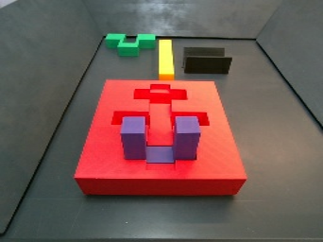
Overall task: Pick up the blue object. Move up. Move to above the board. Insert the blue object.
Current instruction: Insert the blue object.
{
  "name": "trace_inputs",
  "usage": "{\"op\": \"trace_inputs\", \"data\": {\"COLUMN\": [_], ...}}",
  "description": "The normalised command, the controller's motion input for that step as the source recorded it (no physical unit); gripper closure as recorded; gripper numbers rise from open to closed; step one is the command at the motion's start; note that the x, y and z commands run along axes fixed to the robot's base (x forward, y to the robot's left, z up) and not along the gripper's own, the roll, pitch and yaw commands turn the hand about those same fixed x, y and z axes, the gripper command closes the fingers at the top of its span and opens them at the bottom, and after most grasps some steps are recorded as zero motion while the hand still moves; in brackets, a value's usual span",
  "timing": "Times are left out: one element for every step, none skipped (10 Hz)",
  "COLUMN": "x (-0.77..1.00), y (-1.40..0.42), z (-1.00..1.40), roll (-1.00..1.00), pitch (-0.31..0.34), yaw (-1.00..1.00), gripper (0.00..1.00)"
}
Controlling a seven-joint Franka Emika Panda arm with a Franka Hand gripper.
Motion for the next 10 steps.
{"op": "trace_inputs", "data": {"x": [1.00,1.00,1.00,0.80,0.69,0.58,0.63,0.38,0.41,0.56], "y": [0.38,0.22,0.05,0.00,-0.09,-0.25,-0.27,-0.18,-0.06,0.00], "z": [0.00,-0.13,-0.33,-0.54,-0.67,-0.73,-0.68,-0.67,-0.65,-0.55], "roll": [0.00,0.01,0.08,0.15,0.19,0.25,0.25,0.11,0.08,0.07], "pitch": [0.000,0.006,0.000,0.000,0.000,0.017,0.087,0.000,0.000,0.020], "yaw": [0.00,0.00,0.00,0.00,0.00,0.07,0.11,0.00,0.00,0.00], "gripper": [1.00,1.00,1.00,1.00,1.00,1.00,1.00,1.00,1.00,1.00]}}
